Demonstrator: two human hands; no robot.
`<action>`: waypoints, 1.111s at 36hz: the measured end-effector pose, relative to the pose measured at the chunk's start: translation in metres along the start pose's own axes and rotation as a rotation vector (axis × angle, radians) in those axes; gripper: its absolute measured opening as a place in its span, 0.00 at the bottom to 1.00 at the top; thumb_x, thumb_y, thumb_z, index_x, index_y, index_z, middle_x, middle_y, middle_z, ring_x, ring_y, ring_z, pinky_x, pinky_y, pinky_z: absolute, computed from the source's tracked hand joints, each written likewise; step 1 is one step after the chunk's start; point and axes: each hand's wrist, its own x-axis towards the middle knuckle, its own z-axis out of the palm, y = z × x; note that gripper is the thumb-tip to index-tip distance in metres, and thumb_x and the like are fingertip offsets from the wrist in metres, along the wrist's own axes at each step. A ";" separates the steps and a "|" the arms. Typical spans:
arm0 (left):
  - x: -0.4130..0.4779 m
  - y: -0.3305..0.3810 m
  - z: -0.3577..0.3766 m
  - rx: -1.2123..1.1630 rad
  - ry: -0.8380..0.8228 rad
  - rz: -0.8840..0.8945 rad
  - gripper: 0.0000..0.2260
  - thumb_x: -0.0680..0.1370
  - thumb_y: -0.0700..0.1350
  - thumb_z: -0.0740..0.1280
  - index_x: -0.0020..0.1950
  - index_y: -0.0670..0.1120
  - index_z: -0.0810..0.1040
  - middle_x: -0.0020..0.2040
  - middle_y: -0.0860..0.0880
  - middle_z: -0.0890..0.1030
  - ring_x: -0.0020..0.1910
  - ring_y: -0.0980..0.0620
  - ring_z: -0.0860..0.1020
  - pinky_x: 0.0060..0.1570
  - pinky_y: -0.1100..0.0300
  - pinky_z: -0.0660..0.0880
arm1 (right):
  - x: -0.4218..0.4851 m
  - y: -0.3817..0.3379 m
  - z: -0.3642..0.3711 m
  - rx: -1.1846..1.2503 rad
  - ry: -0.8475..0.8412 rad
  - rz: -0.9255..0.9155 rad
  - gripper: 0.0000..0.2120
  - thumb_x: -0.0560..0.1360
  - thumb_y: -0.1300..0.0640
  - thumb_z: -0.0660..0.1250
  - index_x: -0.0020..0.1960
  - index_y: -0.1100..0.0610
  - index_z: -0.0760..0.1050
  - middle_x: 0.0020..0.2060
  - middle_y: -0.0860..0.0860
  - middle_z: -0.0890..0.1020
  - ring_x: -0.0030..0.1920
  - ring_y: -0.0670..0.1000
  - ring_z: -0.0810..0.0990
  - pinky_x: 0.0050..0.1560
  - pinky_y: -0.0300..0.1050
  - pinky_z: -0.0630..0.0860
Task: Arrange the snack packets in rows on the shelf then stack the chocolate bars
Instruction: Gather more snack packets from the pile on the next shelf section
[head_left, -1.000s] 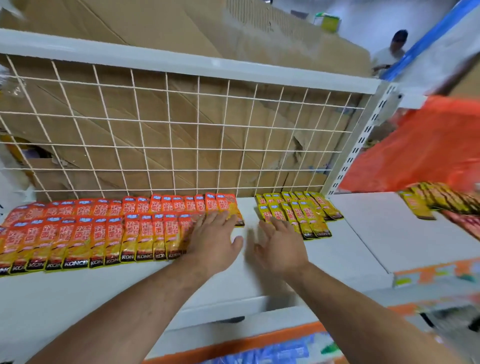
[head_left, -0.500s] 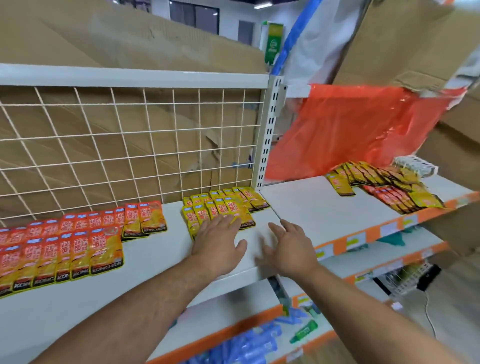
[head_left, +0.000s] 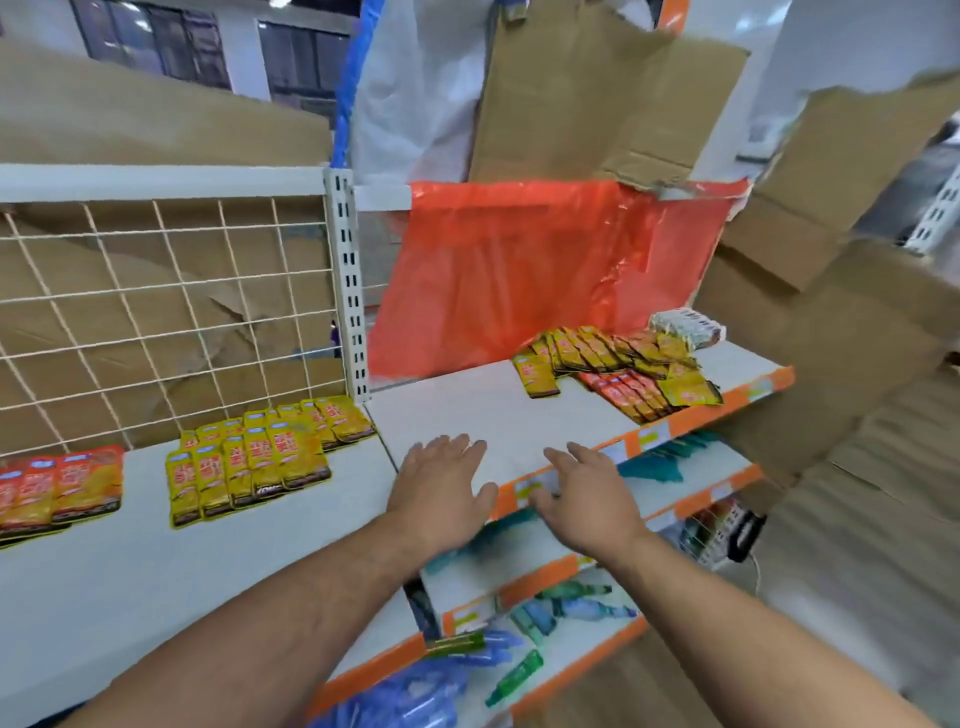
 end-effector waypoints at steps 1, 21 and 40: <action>0.007 0.006 0.003 0.001 -0.011 0.008 0.27 0.81 0.60 0.55 0.79 0.53 0.57 0.80 0.51 0.58 0.78 0.48 0.55 0.77 0.50 0.49 | 0.002 0.008 -0.001 0.002 0.006 0.010 0.31 0.79 0.40 0.60 0.78 0.50 0.61 0.77 0.55 0.62 0.77 0.56 0.57 0.74 0.52 0.63; 0.211 0.105 0.062 0.008 -0.048 0.327 0.29 0.80 0.60 0.57 0.79 0.51 0.60 0.78 0.49 0.63 0.76 0.47 0.60 0.74 0.48 0.56 | 0.111 0.150 -0.026 -0.002 0.063 0.278 0.30 0.79 0.41 0.61 0.78 0.49 0.61 0.78 0.54 0.62 0.77 0.57 0.57 0.72 0.52 0.65; 0.355 0.175 0.097 -0.022 -0.001 0.338 0.25 0.80 0.58 0.57 0.76 0.50 0.65 0.73 0.50 0.70 0.73 0.48 0.65 0.73 0.53 0.59 | 0.234 0.255 -0.050 0.096 0.171 0.259 0.28 0.76 0.45 0.66 0.72 0.56 0.72 0.69 0.55 0.74 0.70 0.57 0.69 0.70 0.49 0.68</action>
